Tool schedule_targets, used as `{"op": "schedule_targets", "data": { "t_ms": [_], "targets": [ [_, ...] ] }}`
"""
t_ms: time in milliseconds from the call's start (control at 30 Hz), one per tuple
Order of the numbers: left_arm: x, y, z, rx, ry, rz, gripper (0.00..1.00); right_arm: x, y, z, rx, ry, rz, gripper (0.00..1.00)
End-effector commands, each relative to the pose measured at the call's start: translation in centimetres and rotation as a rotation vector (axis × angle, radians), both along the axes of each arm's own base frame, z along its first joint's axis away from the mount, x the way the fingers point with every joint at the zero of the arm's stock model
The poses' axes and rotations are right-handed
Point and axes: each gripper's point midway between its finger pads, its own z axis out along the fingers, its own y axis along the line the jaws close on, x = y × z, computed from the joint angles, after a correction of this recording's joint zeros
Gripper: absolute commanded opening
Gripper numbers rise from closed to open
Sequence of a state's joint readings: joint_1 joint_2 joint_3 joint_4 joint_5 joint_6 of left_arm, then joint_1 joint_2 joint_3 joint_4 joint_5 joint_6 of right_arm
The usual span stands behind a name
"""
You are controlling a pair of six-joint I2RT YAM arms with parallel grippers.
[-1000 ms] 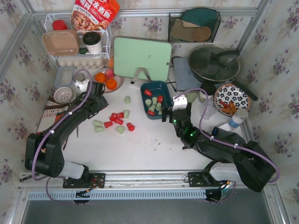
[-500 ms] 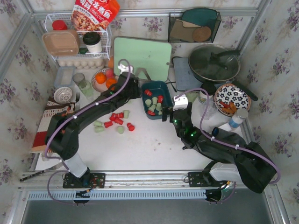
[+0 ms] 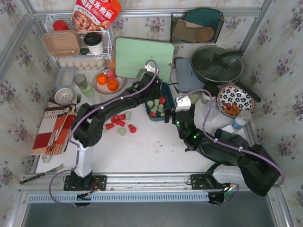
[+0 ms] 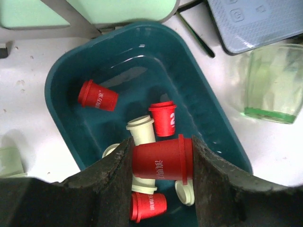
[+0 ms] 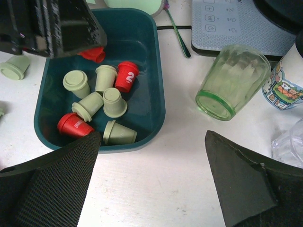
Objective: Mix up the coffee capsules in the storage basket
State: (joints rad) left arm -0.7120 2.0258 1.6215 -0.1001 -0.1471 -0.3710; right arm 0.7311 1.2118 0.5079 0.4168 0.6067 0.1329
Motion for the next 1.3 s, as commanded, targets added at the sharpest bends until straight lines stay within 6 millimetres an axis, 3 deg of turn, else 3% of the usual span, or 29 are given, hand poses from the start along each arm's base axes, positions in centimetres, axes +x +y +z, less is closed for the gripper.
{"op": "schedule_targets", "data": {
  "t_ms": [0, 167, 233, 267, 467, 700, 833, 1033, 1167, 1267],
  "targets": [
    [0.4, 0.4, -1.9, 0.067, 0.024, 0.033, 0.49, 0.3, -0.1, 0.4, 0.018, -0.017, -0.022, 1.0],
    [0.7, 1.2, -1.8, 0.077, -0.012, 0.069, 0.68, 0.2, -0.3, 0.7, 0.02, -0.023, -0.027, 1.0],
    [0.7, 1.3, -0.8, 0.063, -0.045, 0.062, 0.98, 0.2, -0.4, 0.8, 0.021, -0.025, -0.031, 1.0],
    [0.6, 1.4, -0.5, 0.057, -0.061, 0.06, 1.0, 0.1, -0.4, 0.9, 0.023, -0.028, -0.032, 1.0],
    [-1.3, 3.8, 2.8, 0.05, -0.13, 0.071, 0.99, -0.1, -1.6, 1.9, 0.037, -0.062, -0.082, 1.0],
    [-6.2, 11.1, 5.5, 0.163, -0.158, 0.152, 0.99, -0.5, -4.0, 3.0, 0.082, -0.114, -0.202, 1.0],
    [-9.6, 15.4, 4.1, 0.278, -0.129, 0.209, 0.99, -0.7, -4.6, 3.6, 0.073, -0.135, -0.217, 1.0],
    [-14.0, 20.7, 2.1, 0.391, -0.101, 0.26, 0.99, -0.7, -2.7, 3.7, 0.062, -0.107, -0.108, 1.0],
    [-15.3, 23.6, 0.3, 0.475, -0.122, 0.306, 0.99, -0.9, 0.1, 2.8, 0.062, -0.035, -0.011, 1.0],
    [-15.3, 25.2, 0.5, 0.506, -0.16, 0.381, 1.0, -1.5, 2.7, 2.5, 0.037, -0.016, 0.03, 1.0]
  ]
}}
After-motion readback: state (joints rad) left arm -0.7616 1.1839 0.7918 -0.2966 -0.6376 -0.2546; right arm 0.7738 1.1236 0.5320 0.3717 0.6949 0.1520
